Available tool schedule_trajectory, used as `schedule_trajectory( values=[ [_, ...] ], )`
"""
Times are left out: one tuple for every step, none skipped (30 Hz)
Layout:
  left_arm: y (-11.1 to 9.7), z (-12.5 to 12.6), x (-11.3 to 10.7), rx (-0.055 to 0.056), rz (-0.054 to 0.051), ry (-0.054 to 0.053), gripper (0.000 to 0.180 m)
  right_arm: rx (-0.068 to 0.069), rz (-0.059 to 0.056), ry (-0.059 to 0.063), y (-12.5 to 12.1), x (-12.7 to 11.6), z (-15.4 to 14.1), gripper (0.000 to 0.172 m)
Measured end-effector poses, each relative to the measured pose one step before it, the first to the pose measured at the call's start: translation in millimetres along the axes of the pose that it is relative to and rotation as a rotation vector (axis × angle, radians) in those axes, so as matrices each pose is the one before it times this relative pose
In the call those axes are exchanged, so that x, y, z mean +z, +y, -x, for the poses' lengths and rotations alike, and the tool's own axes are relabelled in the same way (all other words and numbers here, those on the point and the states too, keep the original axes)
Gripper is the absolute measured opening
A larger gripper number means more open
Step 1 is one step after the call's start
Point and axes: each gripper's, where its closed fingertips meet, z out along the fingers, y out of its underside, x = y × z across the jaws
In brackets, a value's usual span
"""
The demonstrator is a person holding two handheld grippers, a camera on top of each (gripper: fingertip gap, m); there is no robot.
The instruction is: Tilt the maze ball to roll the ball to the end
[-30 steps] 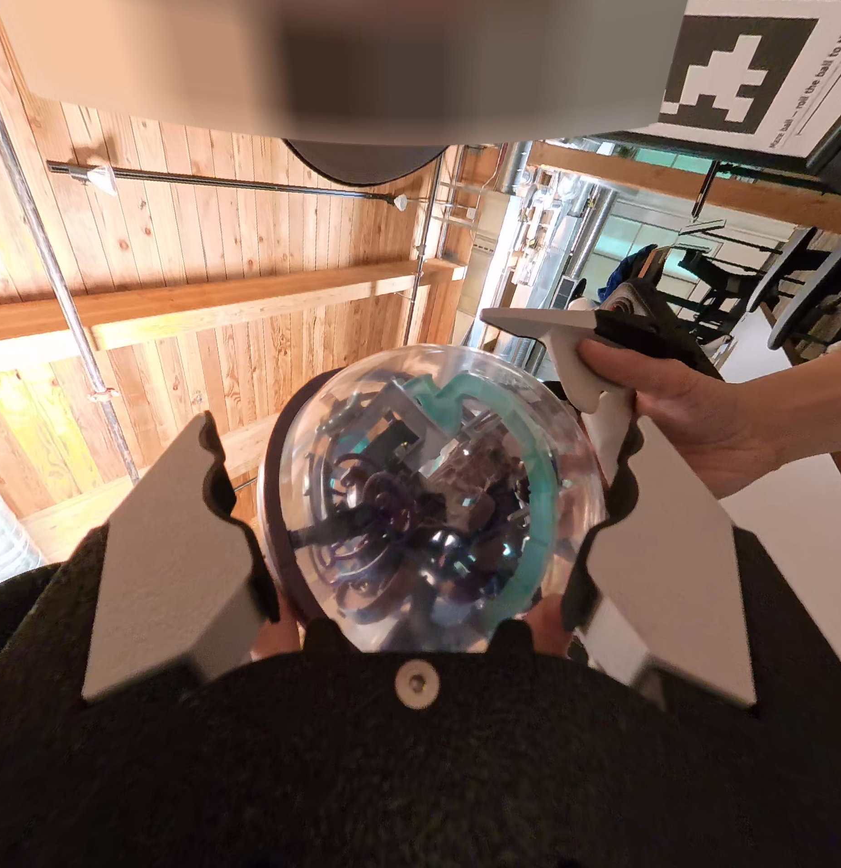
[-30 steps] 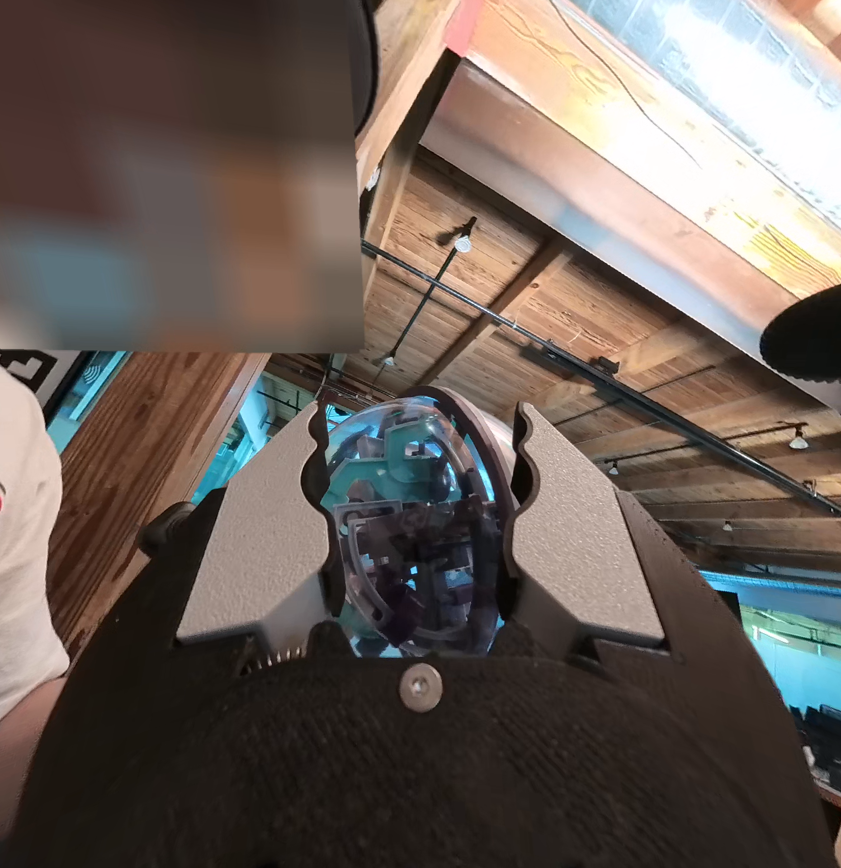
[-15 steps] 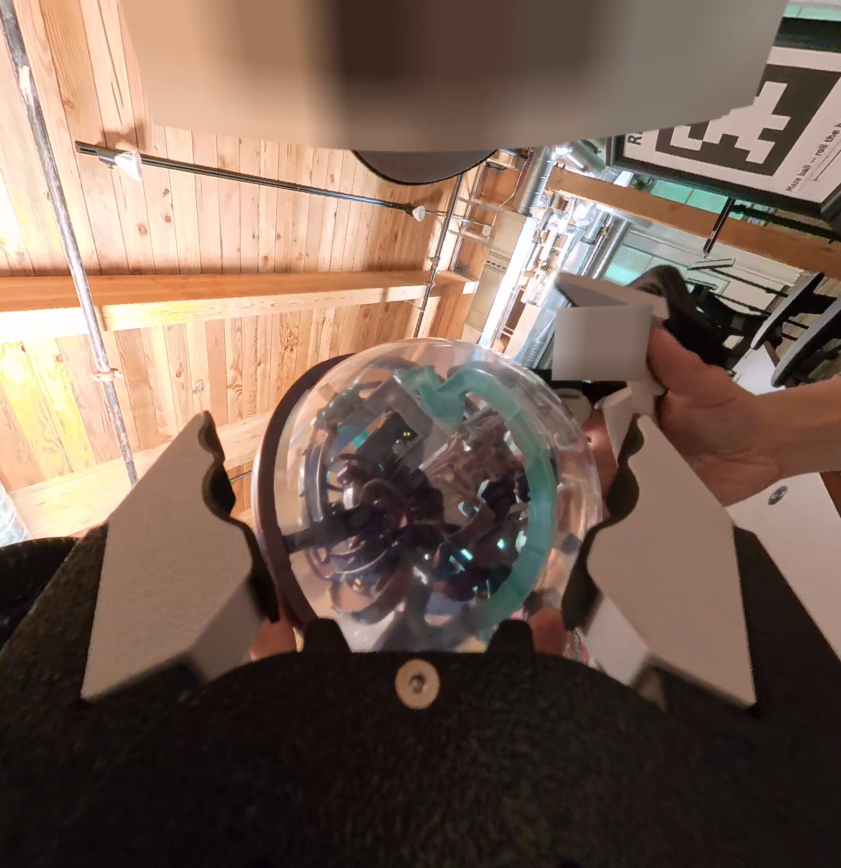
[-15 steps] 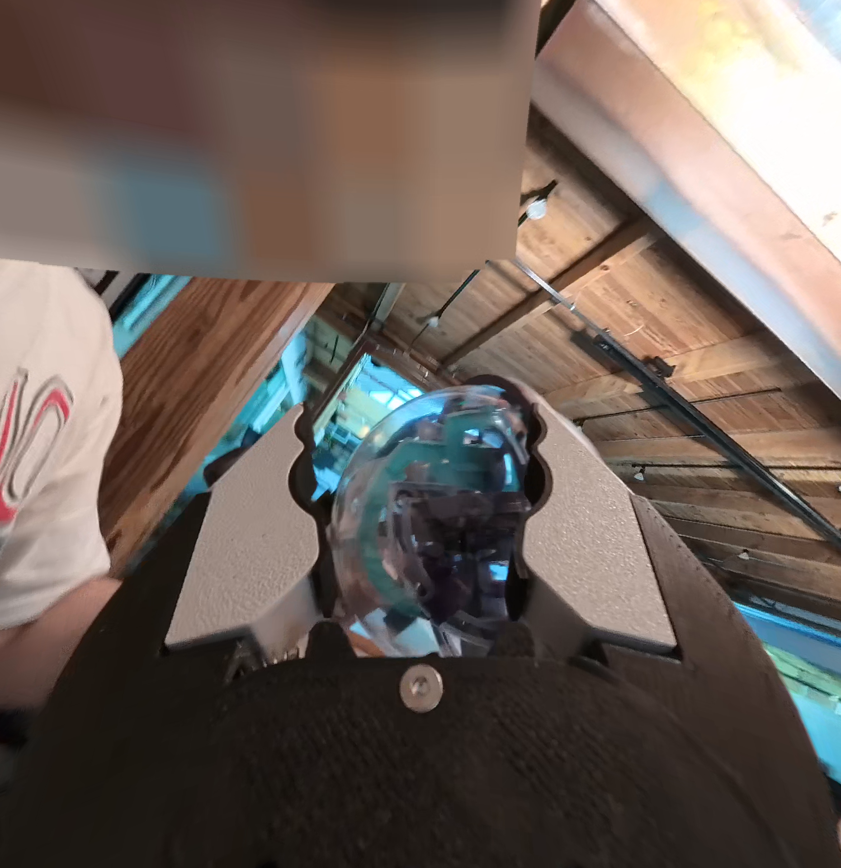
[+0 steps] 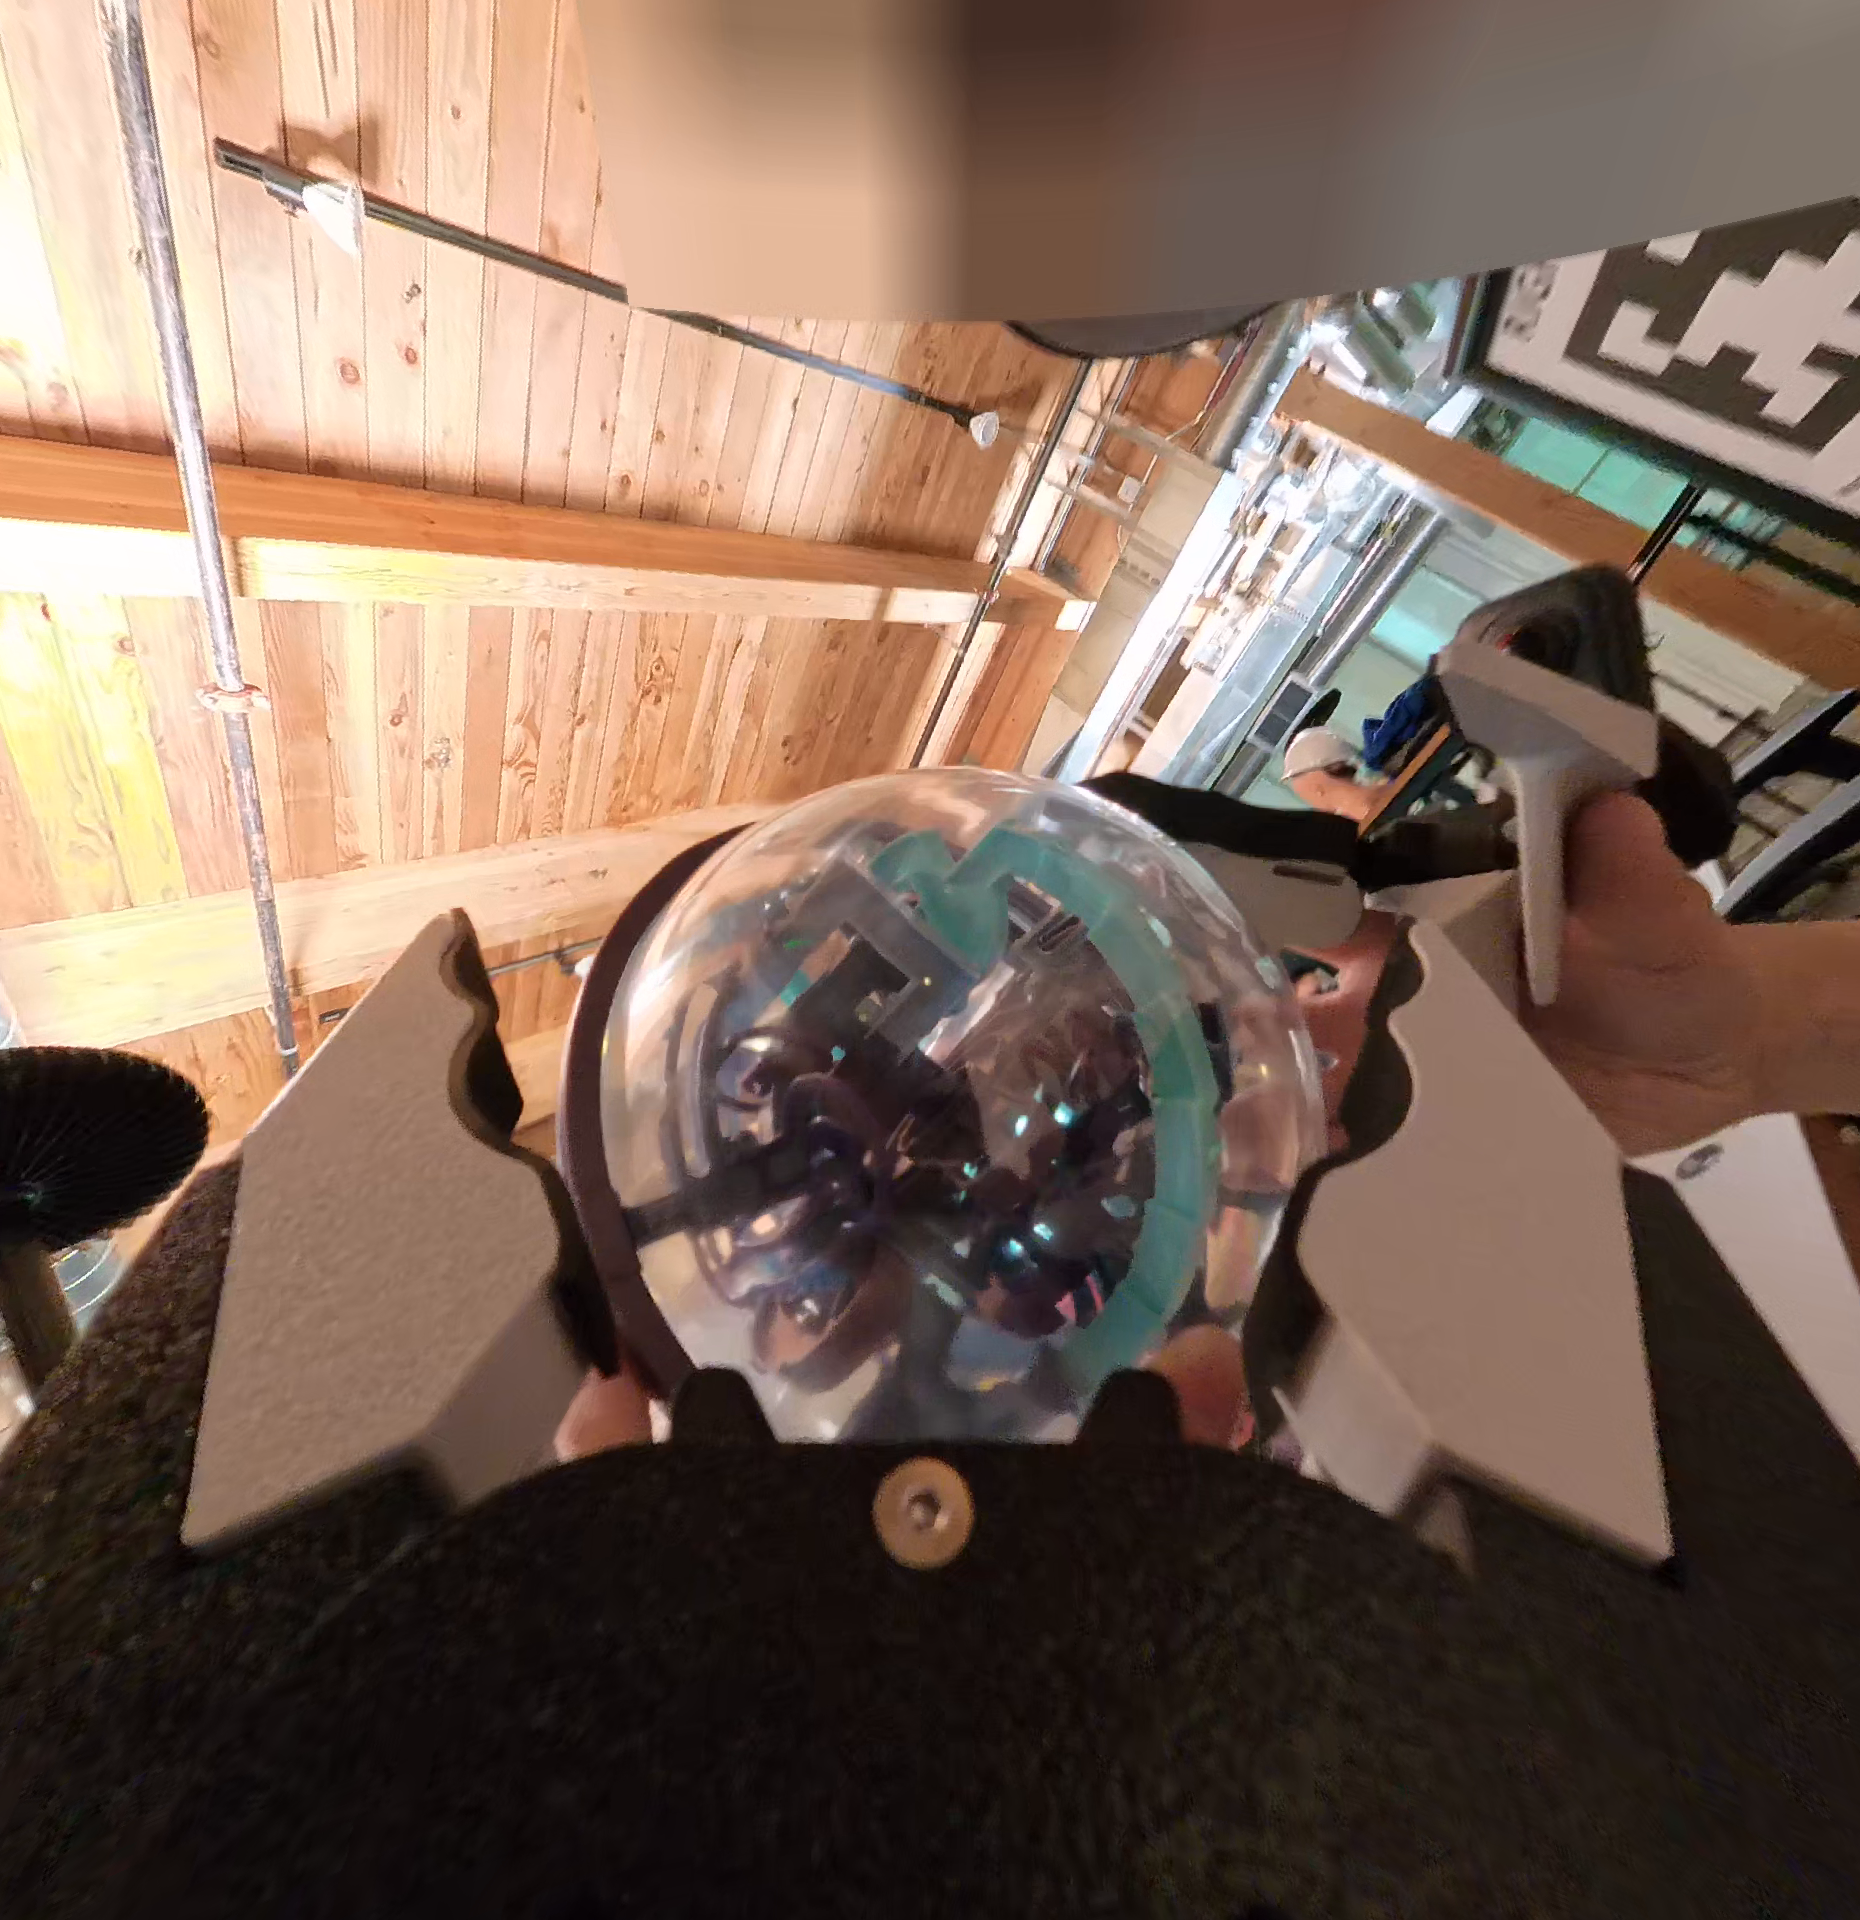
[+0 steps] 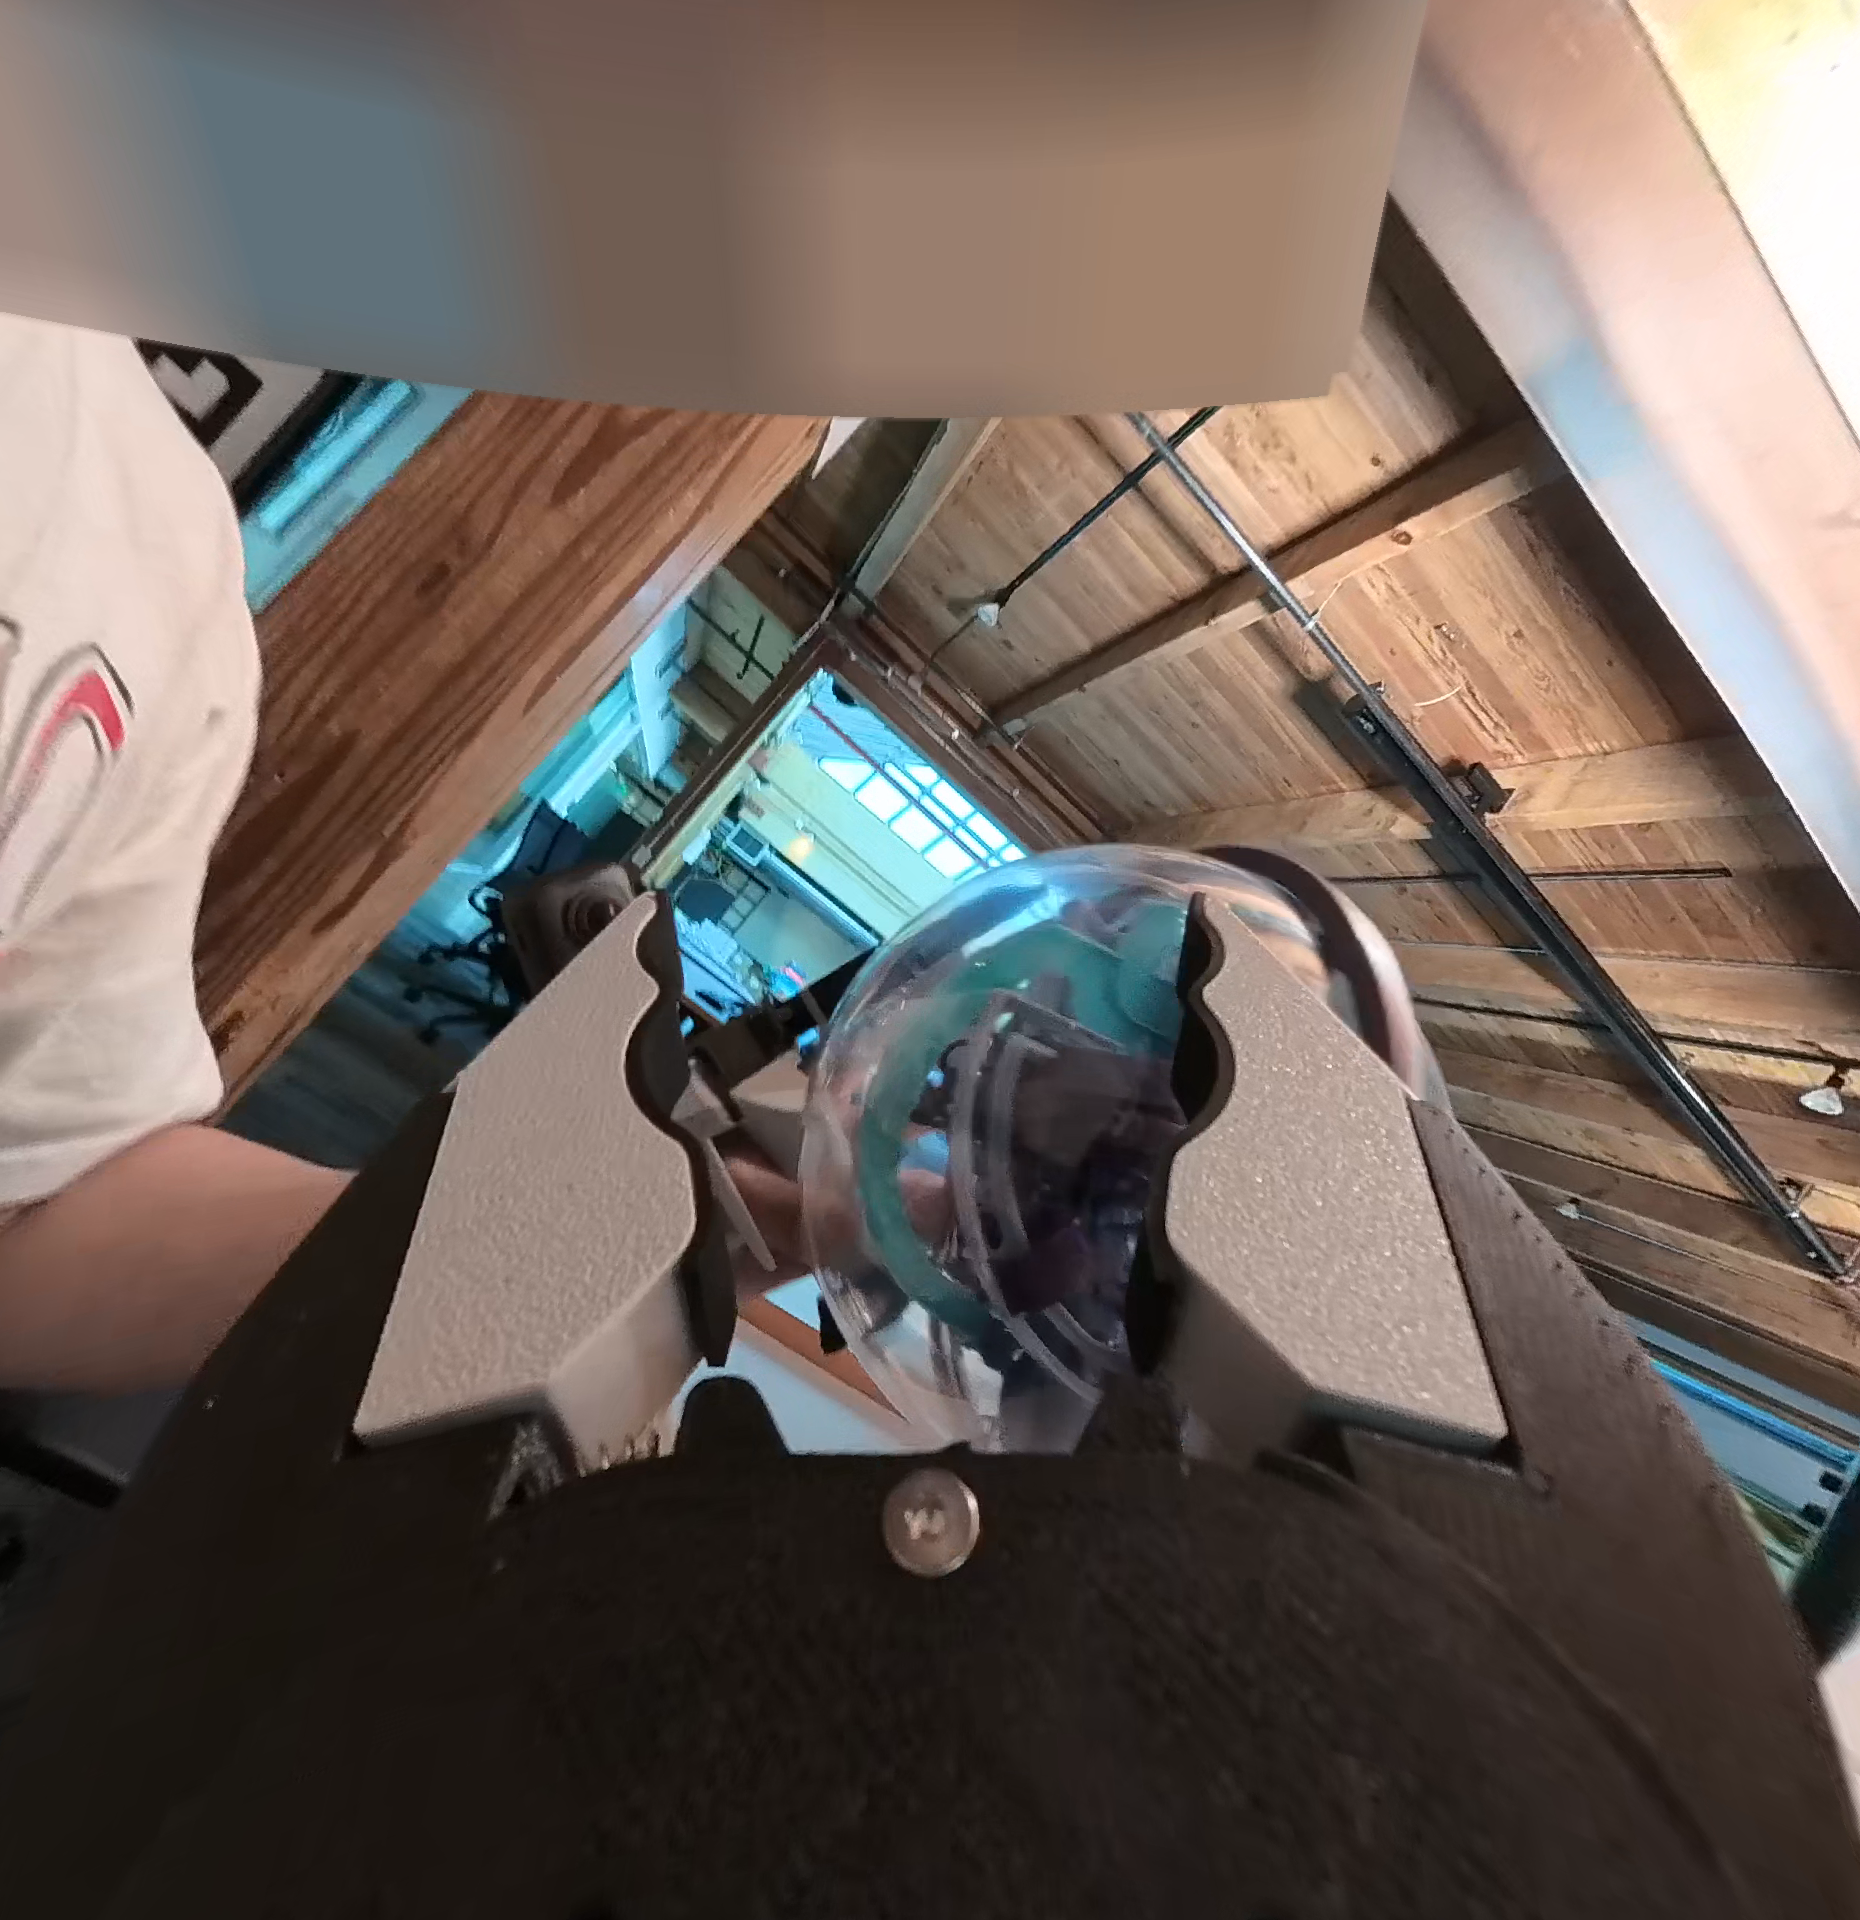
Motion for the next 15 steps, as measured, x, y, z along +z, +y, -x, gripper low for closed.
schedule_trajectory(
  values=[
    [2.50, 3.01, 2.70, 0.0120, 0.0209, -0.0085, 0.157, -0.0092, 0.0071, -0.0010, -0.18, 2.24, -2.23, 0.095],
    [0.96, 3.56, 3.68, 0.0145, 0.0117, -0.0090, 0.157, -0.0063, 0.0003, -0.0018, -1.69, 2.95, -2.82, 0.095],
    [-1.00, 3.75, 4.66, 0.0129, 0.0008, -0.0016, 0.157, -0.0137, -0.0040, 0.0018, -2.93, 4.00, -4.54, 0.096],
    [-2.47, 5.15, 5.51, 0.0100, -0.0030, 0.0004, 0.157, -0.0251, -0.0041, -0.0029, -4.05, 4.50, -4.83, 0.097],
    [-4.73, 6.69, 5.98, 0.0100, -0.0105, 0.0022, 0.157, -0.0294, 0.0001, -0.0124, -4.45, 5.13, -4.54, 0.097],
    [-7.02, 7.56, 6.10, 0.0120, -0.0191, 0.0046, 0.157, -0.0291, 0.0025, -0.0176, -5.16, 5.57, -4.92, 0.097],
    [-8.15, 8.08, 6.39, 0.0130, -0.0208, 0.0059, 0.157, -0.0265, 0.0031, -0.0201, -5.40, 5.88, -5.25, 0.097],
    [-8.11, 8.06, 6.78, 0.0141, -0.0166, 0.0072, 0.157, -0.0245, -0.0028, -0.0195, -6.63, 5.99, -5.74, 0.098],
    [-6.81, 7.68, 7.13, 0.0156, -0.0068, 0.0104, 0.157, -0.0160, -0.0067, -0.0129, -7.22, 5.88, -6.64, 0.097],
    [-6.05, 7.58, 7.24, 0.0170, -0.0021, 0.0088, 0.157, -0.0100, -0.0075, -0.0107, -7.29, 5.90, -6.49, 0.097],
    [-5.58, 7.19, 6.96, 0.0165, -0.0013, 0.0081, 0.157, -0.0088, -0.0078, -0.0090, -7.09, 5.72, -5.88, 0.097],
    [-5.23, 6.70, 6.62, 0.0120, 0.0000, 0.0078, 0.157, -0.0104, -0.0078, -0.0068, -6.86, 5.43, -5.08, 0.097],
    [-4.70, 6.12, 6.13, 0.0084, 0.0026, 0.0088, 0.157, -0.0122, -0.0058, -0.0036, -6.15, 5.10, -4.36, 0.098],
    [-4.56, 5.64, 5.41, 0.0062, 0.0042, 0.0090, 0.157, -0.0126, -0.0030, -0.0020, -5.67, 4.60, -3.36, 0.099],
    [-5.48, 5.07, 4.45, 0.0046, 0.0003, 0.0085, 0.157, -0.0119, -0.0039, -0.0031, -5.78, 4.06, -1.92, 0.101]
  ],
)
